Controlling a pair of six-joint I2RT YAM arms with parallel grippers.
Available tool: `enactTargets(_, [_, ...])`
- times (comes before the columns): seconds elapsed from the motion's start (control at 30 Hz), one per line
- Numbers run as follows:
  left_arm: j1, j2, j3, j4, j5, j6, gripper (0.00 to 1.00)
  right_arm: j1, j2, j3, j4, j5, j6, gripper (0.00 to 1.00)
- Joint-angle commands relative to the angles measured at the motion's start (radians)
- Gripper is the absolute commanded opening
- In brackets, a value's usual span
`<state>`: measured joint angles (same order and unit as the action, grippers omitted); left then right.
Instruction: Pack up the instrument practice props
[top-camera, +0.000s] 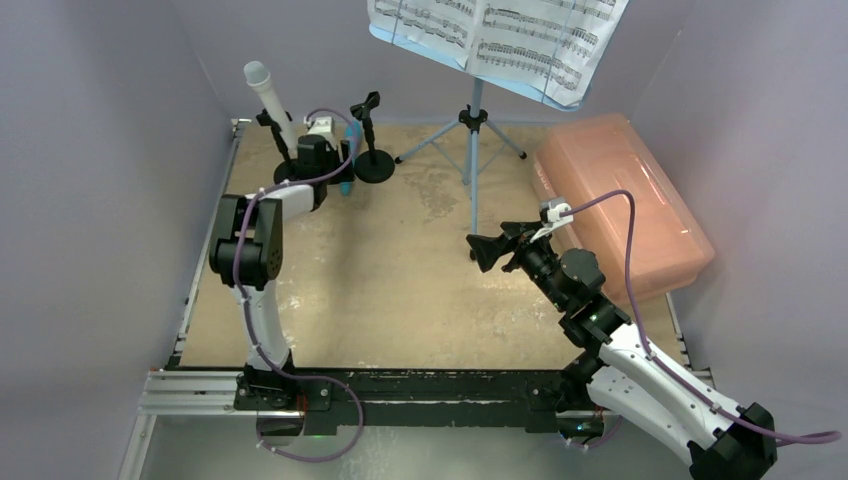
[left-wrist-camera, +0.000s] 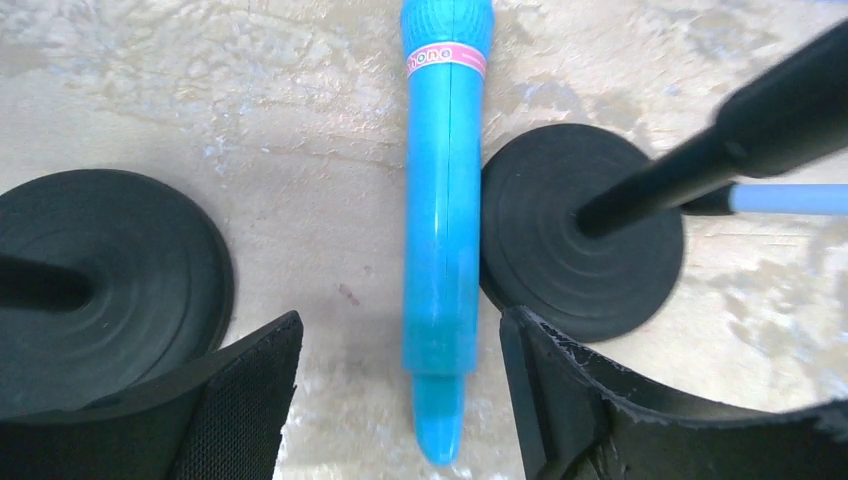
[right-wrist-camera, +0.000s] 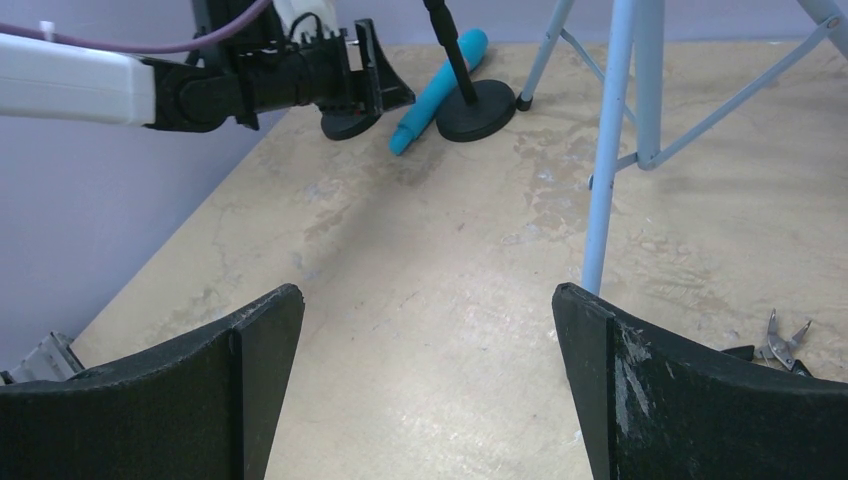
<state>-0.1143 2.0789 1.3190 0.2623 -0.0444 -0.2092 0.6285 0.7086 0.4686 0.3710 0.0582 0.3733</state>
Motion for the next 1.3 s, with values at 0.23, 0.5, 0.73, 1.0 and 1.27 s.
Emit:
enactTargets(0.23, [0.002, -0.353, -0.399, 0.333, -0.113, -0.081, 0.72, 0.004, -0.013, 0.001, 0.037, 0.007, -0.015, 0.98])
enactTargets(0.5, [0.04, -0.435, -0.545, 0.498, -0.26, -0.115, 0.74, 0.005, -0.005, -0.004, 0.05, 0.0, -0.015, 0.98])
enactTargets(0.73, [0.181, -0.383, -0.587, 0.718, -0.073, -0.145, 0.76, 0.006, 0.003, -0.007, 0.058, -0.007, -0.016, 0.98])
enactTargets(1.0, [0.308, -0.257, -0.462, 0.74, 0.255, -0.053, 0.76, 0.005, 0.01, -0.006, 0.06, -0.006, -0.02, 0.98])
enactTargets(1.27, [0.385, -0.132, -0.339, 0.756, 0.449, -0.023, 0.74, 0.005, 0.028, -0.004, 0.062, -0.001, -0.025, 0.98])
